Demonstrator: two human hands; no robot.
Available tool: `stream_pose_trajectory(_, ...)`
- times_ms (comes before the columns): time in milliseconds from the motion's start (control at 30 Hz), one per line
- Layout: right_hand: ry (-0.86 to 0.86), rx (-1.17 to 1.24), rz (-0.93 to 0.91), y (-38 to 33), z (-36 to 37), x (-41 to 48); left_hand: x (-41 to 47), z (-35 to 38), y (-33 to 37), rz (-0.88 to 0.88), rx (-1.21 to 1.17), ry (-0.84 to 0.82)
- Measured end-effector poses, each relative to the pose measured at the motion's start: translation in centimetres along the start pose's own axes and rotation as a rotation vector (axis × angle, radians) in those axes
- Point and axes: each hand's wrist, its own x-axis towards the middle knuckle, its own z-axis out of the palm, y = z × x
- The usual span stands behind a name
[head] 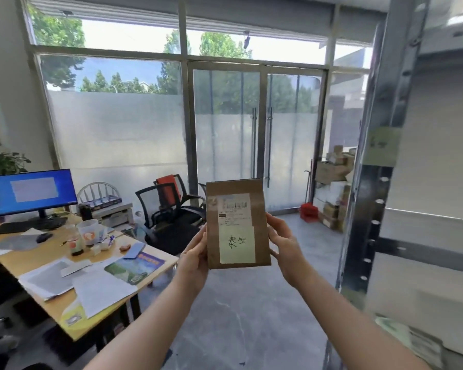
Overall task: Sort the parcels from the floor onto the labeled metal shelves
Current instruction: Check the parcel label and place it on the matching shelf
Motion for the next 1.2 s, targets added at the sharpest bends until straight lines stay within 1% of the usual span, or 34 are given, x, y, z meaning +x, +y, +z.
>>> stream_pose_trajectory(267, 0.146, -0.032, -0.141, -5.8, -3.7, -3.8, -0.9, 6.7, 0.8, 0.039, 0.021, -0.213)
stream_pose_trajectory(500, 0.255, -0.071, -0.192, -8.8, -7.3, -7.5, -2.8, 11.4, 0.2, 0.019, -0.03, -0.305)
stream_pose_trajectory(633, 0.315, -0.056, -0.231, -10.7, -9.4, -9.5, -3.2, 14.5, -0.8, 0.013, -0.009, -0.384)
stream_pose_trajectory(800, 0.373, -0.102, -0.249, -12.8, -12.2, -11.7, -4.6, 18.0, -2.4, 0.022, 0.024, -0.451)
stream_pose_trajectory(933, 0.399, -0.097, -0.255, -13.3, -14.5, -13.0, -5.5, 20.0, -3.7, 0.005, 0.019, -0.498)
stream_pose_trajectory(1033, 0.412, -0.074, -0.245, -12.3, -15.6, -13.6, -6.2, 20.5, -4.5, -0.004, 0.034, -0.534)
stream_pose_trajectory(1200, 0.407, -0.086, -0.2, -10.8, -16.8, -14.5, -6.8, 19.9, -6.2, -0.039, 0.013, -0.501)
